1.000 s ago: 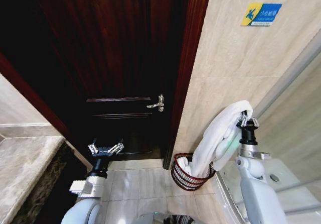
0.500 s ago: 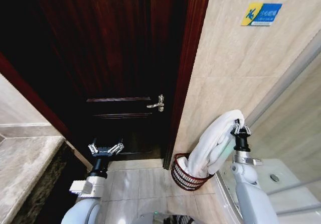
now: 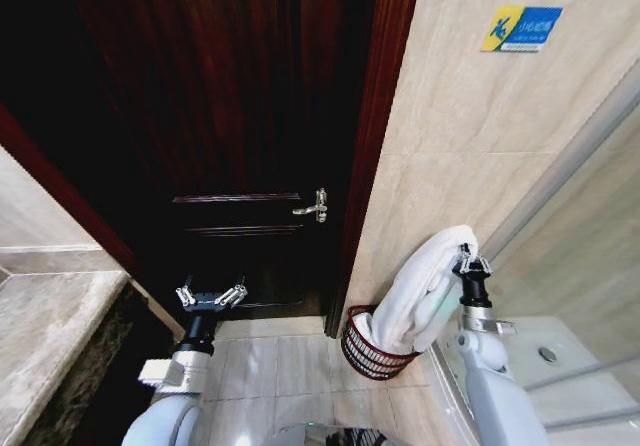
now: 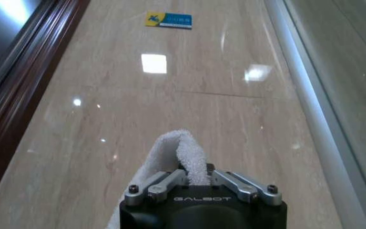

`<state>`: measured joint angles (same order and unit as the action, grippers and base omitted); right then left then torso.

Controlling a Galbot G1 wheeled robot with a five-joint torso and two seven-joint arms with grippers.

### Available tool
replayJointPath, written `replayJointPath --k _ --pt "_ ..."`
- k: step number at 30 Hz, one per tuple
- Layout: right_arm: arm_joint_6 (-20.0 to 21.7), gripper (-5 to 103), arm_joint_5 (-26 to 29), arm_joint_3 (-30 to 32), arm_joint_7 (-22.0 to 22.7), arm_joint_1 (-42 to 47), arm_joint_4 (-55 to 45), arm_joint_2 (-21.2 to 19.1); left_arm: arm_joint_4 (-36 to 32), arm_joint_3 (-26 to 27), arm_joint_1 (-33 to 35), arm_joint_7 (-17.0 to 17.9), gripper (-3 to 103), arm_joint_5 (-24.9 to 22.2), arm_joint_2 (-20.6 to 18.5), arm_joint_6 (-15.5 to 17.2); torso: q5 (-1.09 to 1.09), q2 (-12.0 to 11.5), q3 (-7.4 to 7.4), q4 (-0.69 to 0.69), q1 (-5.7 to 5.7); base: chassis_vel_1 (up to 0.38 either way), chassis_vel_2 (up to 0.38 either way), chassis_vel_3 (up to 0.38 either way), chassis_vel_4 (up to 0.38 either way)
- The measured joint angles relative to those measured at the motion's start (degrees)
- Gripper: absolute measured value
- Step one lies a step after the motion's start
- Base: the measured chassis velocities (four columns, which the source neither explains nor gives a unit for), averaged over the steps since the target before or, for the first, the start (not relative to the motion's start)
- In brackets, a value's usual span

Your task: Discard the used towel into the hamper.

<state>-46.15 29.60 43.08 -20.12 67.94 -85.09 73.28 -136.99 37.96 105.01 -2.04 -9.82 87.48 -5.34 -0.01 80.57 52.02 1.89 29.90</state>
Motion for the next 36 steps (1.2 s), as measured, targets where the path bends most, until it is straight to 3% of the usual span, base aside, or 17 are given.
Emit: replayJointPath --k 9,19,36 --pt "-0.2 5 0.1 -1.2 0.1 1.7 0.2 0.7 0.0 0.0 0.0 0.0 100 0.0 0.0 0.0 0.0 0.0 0.0 0.0 0.0 0.0 0.0 0.0 0.0" --pt "1.7 5 3.5 -4.7 3.5 0.3 5.6 1.3 0.0 0.0 0.0 0.0 100 0.0 0.0 0.0 0.01 0.0 0.0 0.0 0.0 0.0 0.0 0.0 0.0" --pt "1.5 5 3.7 -4.7 3.4 -0.1 7.8 1.3 0.0 0.0 0.0 0.0 100 0.0 0.0 0.0 0.01 0.0 0.0 0.0 0.0 0.0 0.0 0.0 0.0"
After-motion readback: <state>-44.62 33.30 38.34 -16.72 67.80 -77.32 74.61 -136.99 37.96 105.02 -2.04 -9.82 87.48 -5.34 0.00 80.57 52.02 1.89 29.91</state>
